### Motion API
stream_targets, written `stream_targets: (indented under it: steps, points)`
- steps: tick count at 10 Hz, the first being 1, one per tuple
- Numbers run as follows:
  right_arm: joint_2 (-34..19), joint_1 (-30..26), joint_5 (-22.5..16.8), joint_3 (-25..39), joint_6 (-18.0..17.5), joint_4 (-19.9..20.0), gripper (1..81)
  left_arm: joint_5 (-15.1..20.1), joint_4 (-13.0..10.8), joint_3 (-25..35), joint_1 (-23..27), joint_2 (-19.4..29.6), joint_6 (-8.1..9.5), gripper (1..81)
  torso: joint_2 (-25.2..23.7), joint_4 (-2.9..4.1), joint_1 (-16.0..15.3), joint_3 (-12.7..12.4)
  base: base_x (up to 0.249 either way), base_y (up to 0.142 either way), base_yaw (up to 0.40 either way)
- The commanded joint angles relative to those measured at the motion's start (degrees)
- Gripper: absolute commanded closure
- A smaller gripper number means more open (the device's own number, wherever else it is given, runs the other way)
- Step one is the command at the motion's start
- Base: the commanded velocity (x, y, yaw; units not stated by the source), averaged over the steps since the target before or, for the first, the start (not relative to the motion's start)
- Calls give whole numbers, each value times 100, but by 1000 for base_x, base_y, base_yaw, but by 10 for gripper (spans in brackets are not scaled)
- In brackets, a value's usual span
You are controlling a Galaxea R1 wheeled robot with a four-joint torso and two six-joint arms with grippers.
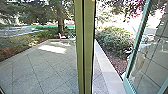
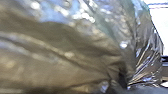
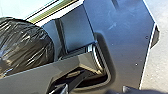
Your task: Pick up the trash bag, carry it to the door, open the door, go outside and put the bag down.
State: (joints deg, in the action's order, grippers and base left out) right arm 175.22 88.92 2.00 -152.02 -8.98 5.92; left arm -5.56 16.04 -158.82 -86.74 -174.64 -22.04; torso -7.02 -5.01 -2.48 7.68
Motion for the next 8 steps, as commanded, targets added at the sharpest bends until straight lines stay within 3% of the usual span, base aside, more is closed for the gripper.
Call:
stream_targets:
  steps: [1,6,8]
  points:
    - [59,-211,-332,24,11,-39,10,345,-93,17,231,-18,-20,811,0,0,0,0,0,0,0]
    - [78,-229,-332,24,11,-39,10,345,-84,17,231,-10,-20,811,0,0,0,0,0,0,0]
    - [78,-229,-332,24,20,-56,10,345,-84,17,231,-18,-20,811,0,0,0,0,0,-75,0]
